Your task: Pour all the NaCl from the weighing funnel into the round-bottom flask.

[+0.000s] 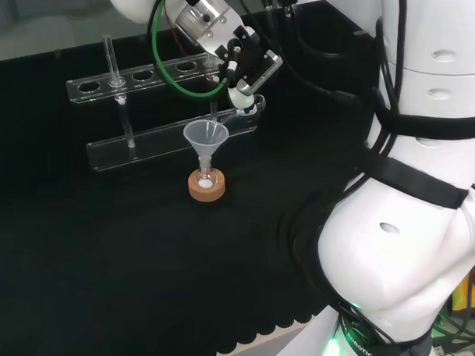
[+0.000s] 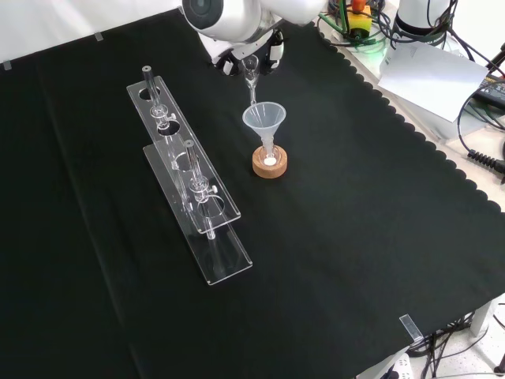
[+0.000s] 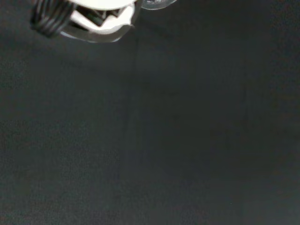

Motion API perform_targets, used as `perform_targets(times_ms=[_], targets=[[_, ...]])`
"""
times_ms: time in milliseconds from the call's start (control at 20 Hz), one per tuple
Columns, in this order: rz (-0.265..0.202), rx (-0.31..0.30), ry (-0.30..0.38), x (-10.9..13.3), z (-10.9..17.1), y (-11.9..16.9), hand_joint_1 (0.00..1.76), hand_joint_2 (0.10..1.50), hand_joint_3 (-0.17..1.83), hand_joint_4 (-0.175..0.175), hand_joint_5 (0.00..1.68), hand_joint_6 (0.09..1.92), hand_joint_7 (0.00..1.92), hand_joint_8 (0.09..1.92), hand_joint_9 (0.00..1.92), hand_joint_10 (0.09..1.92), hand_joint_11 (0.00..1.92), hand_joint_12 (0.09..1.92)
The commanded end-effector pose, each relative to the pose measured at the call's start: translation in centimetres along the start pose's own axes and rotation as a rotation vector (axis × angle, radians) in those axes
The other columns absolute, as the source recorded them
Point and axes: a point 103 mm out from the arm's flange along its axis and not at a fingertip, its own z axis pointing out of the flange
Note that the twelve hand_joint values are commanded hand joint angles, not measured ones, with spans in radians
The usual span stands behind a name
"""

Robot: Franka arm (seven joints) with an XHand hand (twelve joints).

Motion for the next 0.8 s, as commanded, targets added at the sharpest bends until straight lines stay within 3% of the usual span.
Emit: perform_targets(times_ms=[50, 800], targets=[[-0.011, -0.014, 0.059, -0.5, 0.7, 0.1, 1.08, 0.68, 0.76, 0.175, 1.12, 0.99, 0.56, 0.66, 0.89, 0.46, 0.66, 1.17], [-0.013, -0.095, 0.163, -2.0, 2.4, 0.6, 1.08, 0.68, 0.76, 0.175, 1.11, 0.99, 0.56, 0.66, 0.89, 0.46, 0.66, 1.17]])
